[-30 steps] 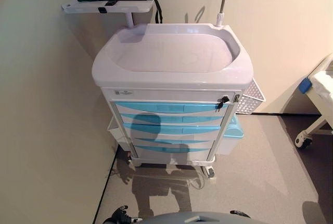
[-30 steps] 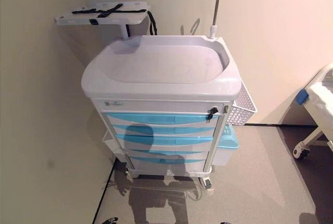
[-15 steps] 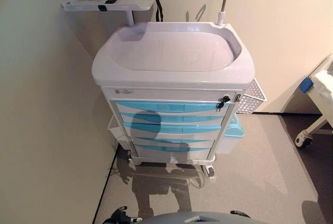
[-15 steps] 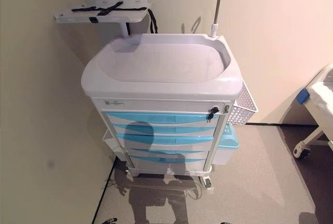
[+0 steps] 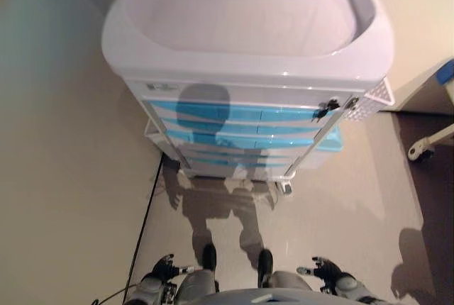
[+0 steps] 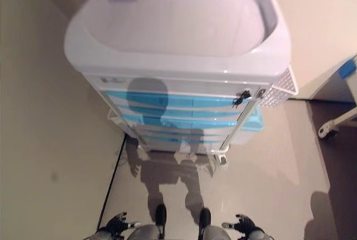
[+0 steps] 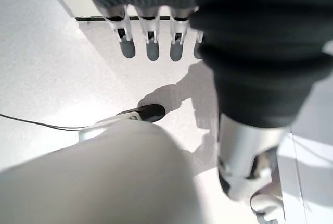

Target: Open the drawer and pick up the medicine

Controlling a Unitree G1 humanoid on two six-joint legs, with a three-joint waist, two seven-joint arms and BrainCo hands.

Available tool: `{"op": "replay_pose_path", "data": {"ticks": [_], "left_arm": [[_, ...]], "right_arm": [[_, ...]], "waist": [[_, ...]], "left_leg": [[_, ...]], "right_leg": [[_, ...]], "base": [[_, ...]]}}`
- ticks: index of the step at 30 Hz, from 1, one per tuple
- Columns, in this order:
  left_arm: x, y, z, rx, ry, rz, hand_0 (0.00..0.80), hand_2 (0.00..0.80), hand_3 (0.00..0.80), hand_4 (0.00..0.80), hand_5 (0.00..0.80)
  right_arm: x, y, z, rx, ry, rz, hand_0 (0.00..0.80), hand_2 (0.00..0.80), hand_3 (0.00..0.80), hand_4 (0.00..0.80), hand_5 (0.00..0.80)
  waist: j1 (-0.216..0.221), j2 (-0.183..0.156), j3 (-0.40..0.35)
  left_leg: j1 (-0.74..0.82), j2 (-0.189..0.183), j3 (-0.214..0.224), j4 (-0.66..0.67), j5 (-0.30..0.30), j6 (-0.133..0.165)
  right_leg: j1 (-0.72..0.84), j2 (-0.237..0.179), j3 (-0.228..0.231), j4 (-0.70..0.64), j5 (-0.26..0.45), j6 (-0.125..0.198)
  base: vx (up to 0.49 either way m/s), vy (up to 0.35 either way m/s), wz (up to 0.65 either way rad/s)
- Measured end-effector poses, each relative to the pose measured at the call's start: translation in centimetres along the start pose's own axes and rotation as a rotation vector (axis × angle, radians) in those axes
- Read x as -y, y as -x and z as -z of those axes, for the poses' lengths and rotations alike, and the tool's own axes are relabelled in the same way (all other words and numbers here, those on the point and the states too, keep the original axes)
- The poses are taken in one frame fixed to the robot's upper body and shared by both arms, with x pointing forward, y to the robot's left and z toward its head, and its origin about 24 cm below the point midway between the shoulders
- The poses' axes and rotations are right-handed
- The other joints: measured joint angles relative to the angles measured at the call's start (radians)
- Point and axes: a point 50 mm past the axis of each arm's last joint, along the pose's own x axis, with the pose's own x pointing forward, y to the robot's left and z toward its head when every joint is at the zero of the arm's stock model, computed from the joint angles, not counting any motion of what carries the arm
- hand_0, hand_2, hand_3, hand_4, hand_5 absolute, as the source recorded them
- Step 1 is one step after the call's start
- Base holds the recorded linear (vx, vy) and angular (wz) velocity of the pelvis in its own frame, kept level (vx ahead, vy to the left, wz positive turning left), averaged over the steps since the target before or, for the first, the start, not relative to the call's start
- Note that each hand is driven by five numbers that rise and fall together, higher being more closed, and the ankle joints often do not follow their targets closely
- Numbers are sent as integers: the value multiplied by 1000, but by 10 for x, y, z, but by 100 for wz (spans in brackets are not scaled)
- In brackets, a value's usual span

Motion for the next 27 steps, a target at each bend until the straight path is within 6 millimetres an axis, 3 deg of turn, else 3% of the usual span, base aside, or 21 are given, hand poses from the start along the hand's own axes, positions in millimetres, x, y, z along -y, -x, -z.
{"op": "replay_pose_path", "data": {"ticks": [5, 12, 13, 17, 23, 27], "left_arm": [[-4, -3, -43, 164, 38, -26, 0, 0, 0, 0, 0], [-7, 5, -94, 398, 125, -26, 0, 0, 0, 0, 0], [-6, 12, -115, 495, 159, -9, 0, 0, 0, 0, 0], [-5, 31, -157, 700, 259, 48, 0, 0, 0, 0, 0], [-5, 42, -185, 794, 357, 117, 0, 0, 0, 0, 0], [3, 58, -217, 898, 488, 244, 0, 0, 0, 0, 0]], "right_arm": [[12, -4, -30, 90, -8, 52, 0, 0, 0, 0, 0], [22, -4, -49, 163, -11, 91, 0, 0, 0, 0, 0], [25, -4, -51, 172, -9, 103, 0, 0, 0, 0, 0], [31, -3, -55, 192, 1, 120, 0, 0, 0, 0, 0], [38, -3, -62, 210, 23, 132, 0, 0, 0, 0, 0], [37, -2, -69, 237, 12, 122, 0, 0, 0, 0, 0]], "waist": [[2, -18, 44], [0, -24, 75], [1, -26, 79], [1, -28, 82], [0, -34, 82], [-19, -43, 77]], "left_leg": [[-118, -32, 1, 81, -20, 12], [-242, -46, -5, 193, -39, 21], [-274, -52, -9, 224, -49, 23], [-355, -63, -28, 310, -70, 24], [-449, -58, -26, 427, -118, 29], [-504, -56, -23, 477, -132, 28]], "right_leg": [[-171, -48, 10, 198, -87, 13], [-283, -67, 13, 299, -101, 8], [-311, -75, 13, 329, -113, 9], [-378, -88, 10, 403, -138, 9], [-461, -88, 26, 485, -170, 4], [-512, -83, 40, 511, -168, 8]], "base": [[-105, 21, 9], [-76, 8, 6], [-80, 0, 12], [-82, -8, 17], [1, 30, -3], [-5, 27, -7]]}}
